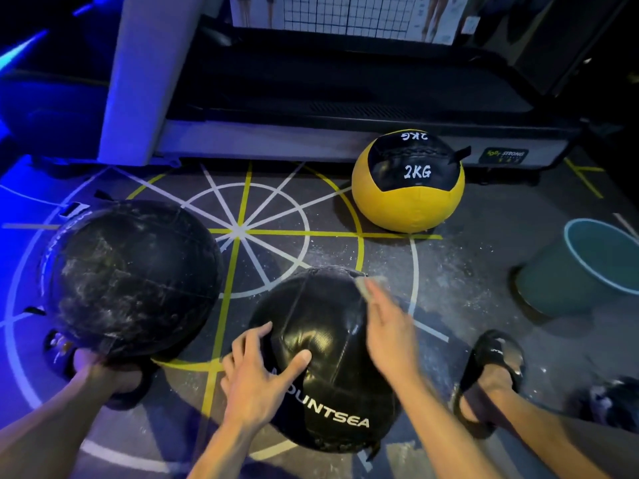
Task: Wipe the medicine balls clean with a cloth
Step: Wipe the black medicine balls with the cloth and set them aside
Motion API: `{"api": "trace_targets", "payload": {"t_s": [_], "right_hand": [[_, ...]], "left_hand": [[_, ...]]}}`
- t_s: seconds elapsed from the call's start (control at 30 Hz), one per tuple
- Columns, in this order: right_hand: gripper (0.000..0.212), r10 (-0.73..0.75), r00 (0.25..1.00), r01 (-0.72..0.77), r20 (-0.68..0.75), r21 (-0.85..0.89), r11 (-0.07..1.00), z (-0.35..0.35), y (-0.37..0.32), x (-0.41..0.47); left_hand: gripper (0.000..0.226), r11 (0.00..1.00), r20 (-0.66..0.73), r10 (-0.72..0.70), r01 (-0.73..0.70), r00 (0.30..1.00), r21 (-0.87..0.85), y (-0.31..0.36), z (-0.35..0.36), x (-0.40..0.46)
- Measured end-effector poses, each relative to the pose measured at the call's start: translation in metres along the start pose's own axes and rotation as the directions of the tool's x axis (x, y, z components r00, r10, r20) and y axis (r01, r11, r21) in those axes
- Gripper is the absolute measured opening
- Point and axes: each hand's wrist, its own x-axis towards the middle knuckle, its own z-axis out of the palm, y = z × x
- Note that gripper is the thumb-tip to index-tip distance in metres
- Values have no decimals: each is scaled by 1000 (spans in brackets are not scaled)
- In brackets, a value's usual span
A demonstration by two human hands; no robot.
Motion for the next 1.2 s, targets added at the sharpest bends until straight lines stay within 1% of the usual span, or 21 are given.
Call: {"api": "trace_targets", "payload": {"t_s": [0.03, 0.07, 0.13, 0.2, 0.27, 0.3, 0.33, 0.4, 0.47, 0.53, 0.67, 0.77, 0.9, 0.93, 0.97, 1.03, 1.07, 1.1, 1.13, 1.17, 1.2], "right_hand": [[39, -202, 978, 205, 53, -78, 976, 6, -15, -9], [41, -378, 915, 396, 142, -129, 909, 10, -25, -18], [48, -523, 799, 582, 295, -162, 797, 10, -26, -21], [46, -457, 847, 509, 273, -167, 844, -5, -6, -4], [43, -117, 976, 139, 183, -114, 984, -22, 12, 16], [43, 54, 986, -39, 157, -96, 995, -27, 17, 19], [42, 124, 981, -110, 148, -96, 989, -27, 16, 16], [40, -67, 990, 78, 128, -81, 994, -18, 0, 1], [42, -383, 903, 408, 195, -106, 907, -6, -16, -21], [46, -509, 809, 567, 293, -161, 808, 5, -11, -36], [52, -542, 804, 591, 244, -224, 775, 2, 15, -51], [57, -564, 797, 603, 217, -220, 767, -3, 27, -66], [54, -712, 615, 787, 340, -198, 585, -19, 47, -81], [53, -705, 626, 775, 334, -160, 612, -22, 54, -74], [52, -648, 702, 699, 295, -108, 707, -26, 58, -64], [46, -316, 938, 321, 140, -12, 947, -36, 63, -39], [44, -82, 994, 82, 76, 4, 997, -40, 66, -28], [43, 119, 992, -120, 48, 3, 993, -42, 66, -23], [42, 211, 977, -211, 44, -1, 977, -41, 62, -23], [42, 208, 977, -208, 38, -2, 978, -38, 54, -26], [42, 129, 991, -130, 29, 16, 991, -34, 43, -32]], "left_hand": [[88, 1000, -6, 11, -11, 1000, 3, -2, 1, -4], [91, 1000, -17, 18, -18, 1000, 10, -6, 2, -6], [97, 1000, -35, 16, -15, 999, 10, -16, 1, -10], [99, 1000, -46, 16, -16, 999, 5, -21, 0, -13], [99, 999, -43, 34, -34, 998, 20, -20, 1, -18], [99, 999, -40, 47, -46, 998, 27, -18, 2, -21], [98, 998, -36, 60, -59, 998, 30, -18, 4, -24], [97, 997, -21, 76, -75, 997, 32, -17, 6, -25], [97, 995, 4, 82, -82, 997, 56, -19, 6, -26], [97, 992, 15, 92, -93, 996, 90, -22, 3, -26], [87, 975, 1, 159, -157, 987, 155, -11, -1, -31], [79, 981, -38, 188, -185, 981, 63, -12, 7, -34], [84, 976, -42, 214, -212, 976, 55, -23, 17, -44], [85, 974, -31, 218, -216, 975, 63, -24, 17, -45], [85, 975, -22, 216, -214, 976, 63, -23, 17, -46], [85, 978, -18, 206, -205, 978, 50, -22, 18, -46], [85, 978, -21, 203, -202, 979, 48, -22, 19, -46], [84, 978, -23, 204, -203, 979, 50, -23, 20, -47], [85, 977, -24, 209, -208, 978, 51, -24, 20, -48], [86, 976, -24, 215, -213, 976, 51, -24, 19, -47], [88, 976, -27, 212, -211, 977, 49, -25, 20, -46]]}}
